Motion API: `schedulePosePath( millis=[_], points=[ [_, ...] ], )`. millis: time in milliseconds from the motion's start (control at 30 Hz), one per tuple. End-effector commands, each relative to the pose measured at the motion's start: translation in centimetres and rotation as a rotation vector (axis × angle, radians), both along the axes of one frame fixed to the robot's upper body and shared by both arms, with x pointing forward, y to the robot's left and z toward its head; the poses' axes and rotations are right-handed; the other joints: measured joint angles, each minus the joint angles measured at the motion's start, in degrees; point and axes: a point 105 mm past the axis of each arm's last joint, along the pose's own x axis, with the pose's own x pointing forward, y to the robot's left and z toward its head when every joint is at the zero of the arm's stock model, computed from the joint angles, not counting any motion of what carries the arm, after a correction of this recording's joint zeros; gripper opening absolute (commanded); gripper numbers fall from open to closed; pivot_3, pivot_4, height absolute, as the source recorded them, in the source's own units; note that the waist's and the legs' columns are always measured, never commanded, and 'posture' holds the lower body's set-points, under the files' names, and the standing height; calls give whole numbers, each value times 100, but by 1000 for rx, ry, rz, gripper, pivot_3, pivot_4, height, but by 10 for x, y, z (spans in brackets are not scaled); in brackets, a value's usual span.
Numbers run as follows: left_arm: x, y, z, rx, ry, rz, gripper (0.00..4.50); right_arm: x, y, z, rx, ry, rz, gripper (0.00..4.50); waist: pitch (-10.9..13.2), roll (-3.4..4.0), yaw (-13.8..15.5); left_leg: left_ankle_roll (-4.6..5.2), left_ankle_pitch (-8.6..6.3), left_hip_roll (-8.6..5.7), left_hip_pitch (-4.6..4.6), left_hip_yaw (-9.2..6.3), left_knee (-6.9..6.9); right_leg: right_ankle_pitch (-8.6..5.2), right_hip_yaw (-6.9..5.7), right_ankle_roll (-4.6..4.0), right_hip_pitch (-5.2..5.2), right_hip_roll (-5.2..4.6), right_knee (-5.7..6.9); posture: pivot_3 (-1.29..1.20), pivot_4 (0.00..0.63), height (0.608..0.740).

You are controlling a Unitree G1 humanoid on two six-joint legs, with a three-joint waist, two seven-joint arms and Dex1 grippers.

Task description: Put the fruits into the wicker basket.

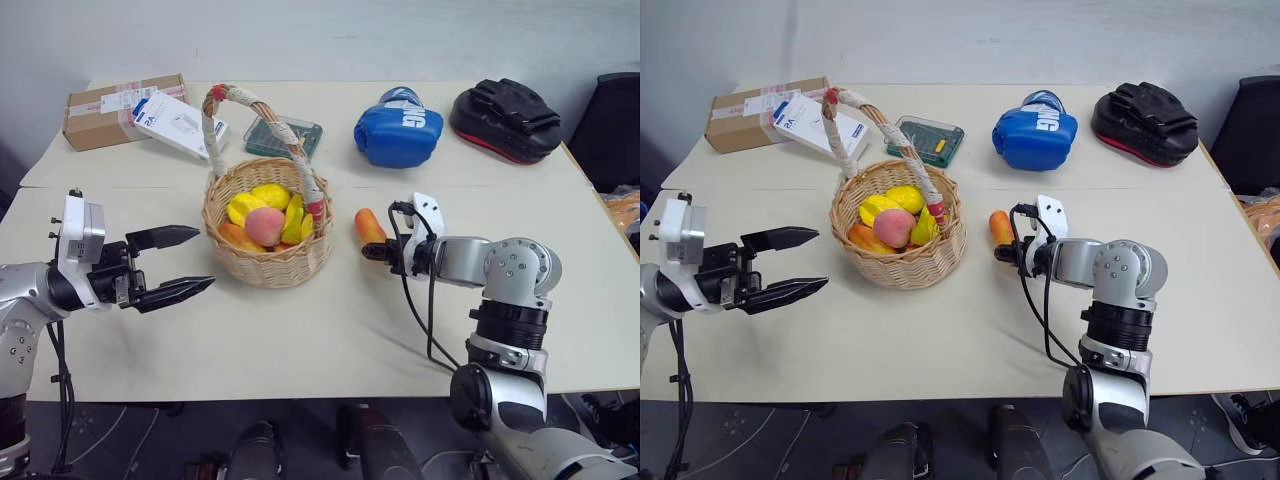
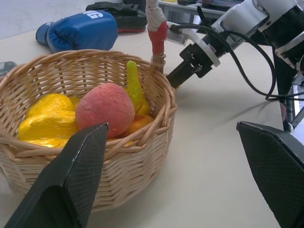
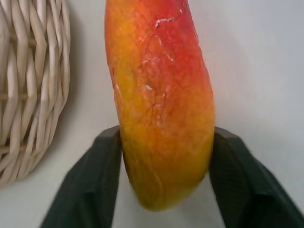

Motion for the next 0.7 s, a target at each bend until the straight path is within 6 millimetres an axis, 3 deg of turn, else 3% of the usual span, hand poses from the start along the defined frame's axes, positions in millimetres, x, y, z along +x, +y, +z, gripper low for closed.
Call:
schedulePosePath(
  millis=[33, 167, 367, 500, 700],
  points=[
    [0, -2, 8, 5, -49, -3, 4500, 6, -10, 13, -1, -126, -10, 1693, 0, 0, 8, 0, 0, -1, -1, 0, 0, 0, 0, 0, 0, 0, -1, 0, 150, 740],
    [1, 1, 9, -5, -49, 12, 4500, -7, -17, 44, -133, -410, 217, 1693, 2, 2, 37, 7, 0, -17, -8, -2, -6, 2, -2, 9, -1, 2, -12, 0, 150, 740],
    [-1, 8, 7, -25, -38, 42, 4500, -60, -26, 50, -293, -593, 667, 1693, 1, 0, 46, 23, -15, -23, -12, -1, -7, -1, -10, 30, 8, 3, -41, 0, 150, 740],
    [1, 15, 3, -32, -21, 65, 4500, -43, -23, 74, -275, -708, 626, 1693, 6, -8, -19, 17, -14, -23, 5, 25, 0, 12, -12, 34, 11, 3, -40, 0, 150, 740],
    [6, 15, 1, -46, -30, 76, 4500, -23, 24, 96, -267, -863, 762, 1693, 8, -13, 11, 1, 2, -18, 47, 49, -8, 28, -7, 5, 16, 11, -16, 0, 150, 740]
  ],
)
